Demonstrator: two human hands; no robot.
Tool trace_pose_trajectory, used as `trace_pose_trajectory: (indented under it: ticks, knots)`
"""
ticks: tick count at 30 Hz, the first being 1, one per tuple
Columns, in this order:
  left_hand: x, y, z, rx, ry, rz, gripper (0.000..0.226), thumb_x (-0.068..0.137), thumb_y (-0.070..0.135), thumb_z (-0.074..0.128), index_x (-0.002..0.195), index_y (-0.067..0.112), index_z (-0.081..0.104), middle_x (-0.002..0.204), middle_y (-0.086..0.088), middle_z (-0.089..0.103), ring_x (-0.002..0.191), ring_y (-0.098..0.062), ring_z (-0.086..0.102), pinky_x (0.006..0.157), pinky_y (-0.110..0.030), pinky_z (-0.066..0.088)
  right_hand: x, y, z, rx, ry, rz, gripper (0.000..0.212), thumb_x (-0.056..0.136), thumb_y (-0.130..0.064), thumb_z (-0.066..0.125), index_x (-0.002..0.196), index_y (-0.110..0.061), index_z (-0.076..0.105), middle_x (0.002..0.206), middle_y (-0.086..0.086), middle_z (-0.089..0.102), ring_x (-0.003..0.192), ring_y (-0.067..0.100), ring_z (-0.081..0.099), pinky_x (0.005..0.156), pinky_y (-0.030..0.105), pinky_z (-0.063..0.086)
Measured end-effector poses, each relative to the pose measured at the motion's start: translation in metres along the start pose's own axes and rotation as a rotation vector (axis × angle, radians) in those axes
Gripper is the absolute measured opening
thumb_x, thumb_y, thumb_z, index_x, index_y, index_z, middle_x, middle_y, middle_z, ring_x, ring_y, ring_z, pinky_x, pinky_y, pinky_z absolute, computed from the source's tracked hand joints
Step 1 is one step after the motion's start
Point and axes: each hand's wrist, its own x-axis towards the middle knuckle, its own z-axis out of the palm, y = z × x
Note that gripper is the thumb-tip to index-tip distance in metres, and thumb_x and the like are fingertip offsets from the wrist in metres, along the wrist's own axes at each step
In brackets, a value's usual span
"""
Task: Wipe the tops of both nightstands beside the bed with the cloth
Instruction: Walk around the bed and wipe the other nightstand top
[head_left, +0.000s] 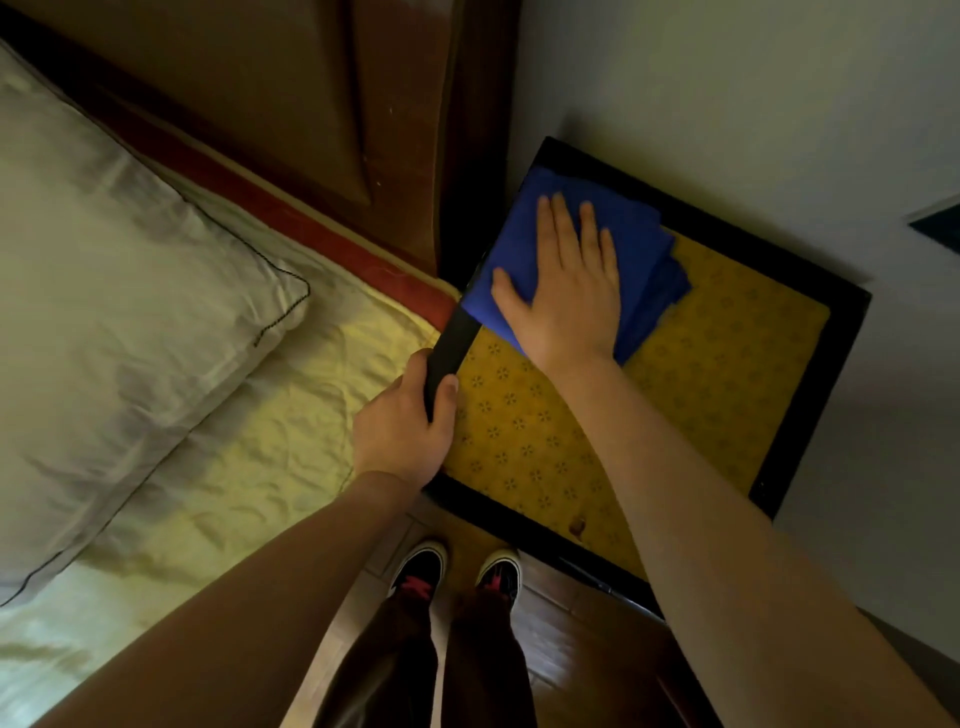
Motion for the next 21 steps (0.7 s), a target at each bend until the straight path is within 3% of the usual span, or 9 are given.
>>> trace_pose_trajectory:
  ticks: [5,11,15,17,21]
  knots:
    - [0.001,0.000,-0.001,0.006,-0.017,-0.015,0.047,0.095,0.054,0.028,0.129,0.025,0.042,0.068,0.002,0.055,0.067,-0.031,0.063,0.053,-0.032,0.034,0.028,-0.005,-0.001,0.014,0.019,-0.018,0.081,0.091,-0.064,0.023,0.154,-0.014,0.014,0.162,0.005,0.019,0.149,0.027,0.013,0.121,0.041,0.007]
    - [0.004,-0.009,-0.001,-0.177,-0.081,-0.007,0.043,0.092,0.059,0.030,0.124,0.033,0.043,0.063,0.009,0.054,0.062,-0.024,0.060,0.053,-0.033,0.038,-0.113,0.016,0.011,0.009,0.035,0.085,0.080,0.092,-0.063,0.027,0.155,-0.016,0.012,0.162,0.004,0.018,0.149,0.025,0.012,0.121,0.042,0.012]
    - [0.009,-0.015,0.001,-0.320,-0.137,-0.002,0.042,0.092,0.060,0.035,0.125,0.036,0.045,0.060,0.004,0.060,0.053,-0.009,0.058,0.048,-0.034,0.044,-0.185,0.003,0.027,0.017,-0.041,-0.134,0.080,0.091,-0.064,0.029,0.154,-0.018,0.015,0.162,-0.001,0.017,0.150,0.021,0.009,0.121,0.041,0.010]
    - [0.009,-0.016,0.000,-0.396,-0.174,-0.031,0.043,0.091,0.060,0.037,0.126,0.038,0.047,0.067,0.003,0.065,0.058,-0.006,0.061,0.053,-0.035,0.049,-0.180,0.007,0.026,0.025,-0.046,-0.235,0.079,0.091,-0.064,0.033,0.154,-0.020,0.018,0.161,-0.003,0.018,0.150,0.019,0.009,0.122,0.039,0.009]
    - [0.010,-0.019,0.000,-0.464,-0.203,-0.063,0.045,0.089,0.062,0.039,0.128,0.043,0.049,0.073,0.010,0.067,0.068,0.001,0.061,0.053,-0.021,0.045,-0.112,0.016,0.016,-0.011,-0.020,-0.229,0.078,0.089,-0.062,0.038,0.153,-0.021,0.021,0.159,-0.001,0.026,0.148,0.022,0.017,0.120,0.039,0.012]
